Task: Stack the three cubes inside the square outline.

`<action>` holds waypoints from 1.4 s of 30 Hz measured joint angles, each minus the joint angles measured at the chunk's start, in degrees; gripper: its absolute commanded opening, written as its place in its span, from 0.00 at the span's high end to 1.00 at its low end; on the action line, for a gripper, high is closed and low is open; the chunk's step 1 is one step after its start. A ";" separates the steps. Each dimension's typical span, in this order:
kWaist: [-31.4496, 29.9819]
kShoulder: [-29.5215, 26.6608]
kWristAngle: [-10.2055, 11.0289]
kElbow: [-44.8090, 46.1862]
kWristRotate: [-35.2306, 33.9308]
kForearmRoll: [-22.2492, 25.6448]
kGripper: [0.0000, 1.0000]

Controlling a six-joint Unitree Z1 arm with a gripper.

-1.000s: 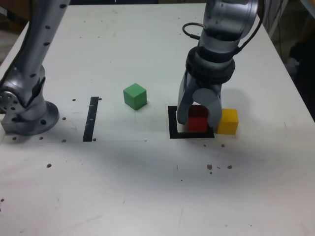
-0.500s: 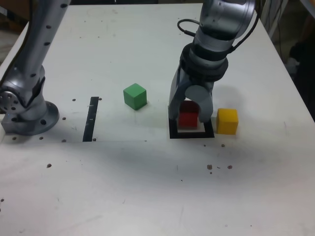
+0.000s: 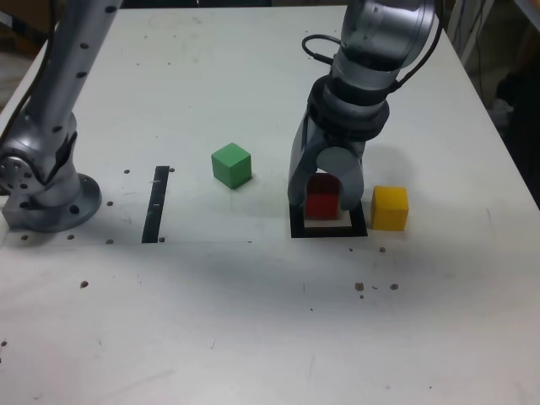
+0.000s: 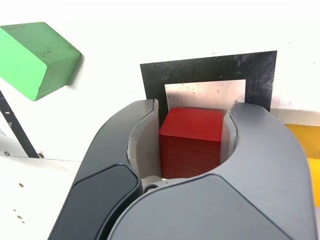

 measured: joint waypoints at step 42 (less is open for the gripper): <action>-7.34 -3.97 4.60 -20.62 -1.72 15.96 0.01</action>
